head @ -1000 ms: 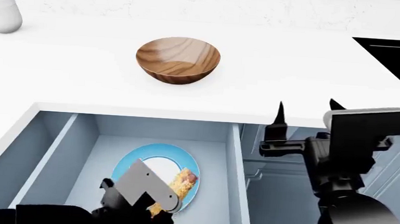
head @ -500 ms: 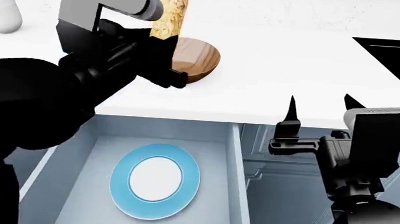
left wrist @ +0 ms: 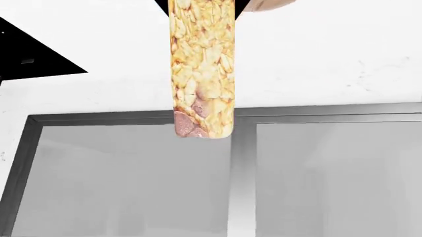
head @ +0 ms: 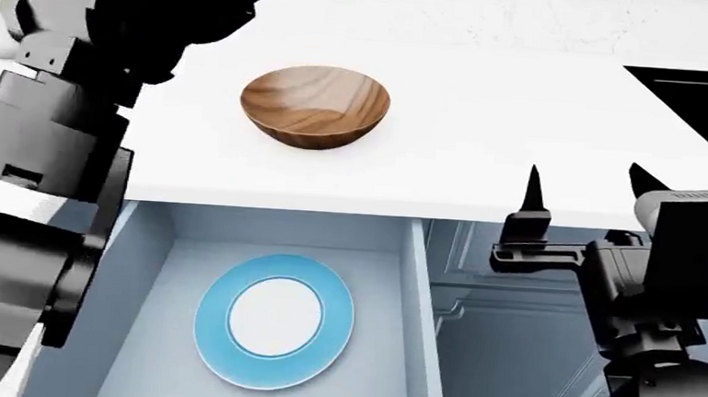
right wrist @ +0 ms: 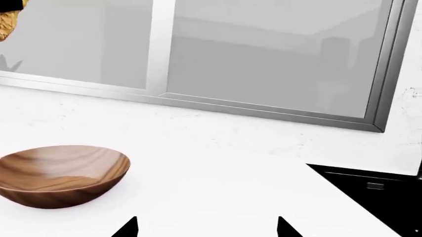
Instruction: Place the bar in the bowl and close the drawer.
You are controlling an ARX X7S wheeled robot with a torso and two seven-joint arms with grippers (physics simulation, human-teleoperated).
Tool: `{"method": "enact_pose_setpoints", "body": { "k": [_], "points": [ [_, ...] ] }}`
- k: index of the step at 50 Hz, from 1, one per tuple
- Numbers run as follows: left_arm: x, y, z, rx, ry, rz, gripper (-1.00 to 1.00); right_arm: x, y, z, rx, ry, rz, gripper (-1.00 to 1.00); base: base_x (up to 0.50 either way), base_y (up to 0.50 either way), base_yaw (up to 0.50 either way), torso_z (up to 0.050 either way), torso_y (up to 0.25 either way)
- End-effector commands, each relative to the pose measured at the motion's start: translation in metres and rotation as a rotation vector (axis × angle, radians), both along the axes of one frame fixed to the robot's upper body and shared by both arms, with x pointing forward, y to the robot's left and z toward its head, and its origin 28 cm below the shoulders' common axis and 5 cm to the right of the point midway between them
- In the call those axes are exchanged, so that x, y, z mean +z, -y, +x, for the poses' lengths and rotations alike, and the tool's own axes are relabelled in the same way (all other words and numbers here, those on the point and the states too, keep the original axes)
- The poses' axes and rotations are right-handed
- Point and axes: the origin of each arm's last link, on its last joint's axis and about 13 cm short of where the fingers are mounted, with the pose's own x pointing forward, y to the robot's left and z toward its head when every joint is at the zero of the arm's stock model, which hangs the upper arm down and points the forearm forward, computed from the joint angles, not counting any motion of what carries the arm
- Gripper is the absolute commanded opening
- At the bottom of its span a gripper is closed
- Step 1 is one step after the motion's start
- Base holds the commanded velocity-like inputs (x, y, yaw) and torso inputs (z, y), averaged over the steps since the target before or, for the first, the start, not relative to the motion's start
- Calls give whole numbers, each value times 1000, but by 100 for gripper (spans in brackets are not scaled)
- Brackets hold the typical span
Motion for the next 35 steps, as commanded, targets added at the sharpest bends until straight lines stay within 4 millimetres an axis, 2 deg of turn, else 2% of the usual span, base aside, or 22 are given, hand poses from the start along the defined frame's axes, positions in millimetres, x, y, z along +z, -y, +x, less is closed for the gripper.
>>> {"method": "enact_pose_setpoints", "body": {
  "k": [1, 11, 15, 35],
  "points": [
    [-24, -2, 30, 107, -61, 54, -100, 1, 3, -1, -10, 2, -3, 100, 0, 0, 0, 0, 0],
    [-66, 1, 34, 134, -163, 61, -100, 1, 6, -1, -19, 4, -4, 100, 0, 0, 0, 0, 0],
    [-75, 1, 34, 137, -184, 64, -100, 0, 6, -1, -21, 1, -2, 100, 0, 0, 0, 0, 0],
    [-81, 0, 35, 131, -187, 102, -100, -2, 6, 0, -22, -6, 0, 100, 0, 0, 0, 0, -16]
  ]
}}
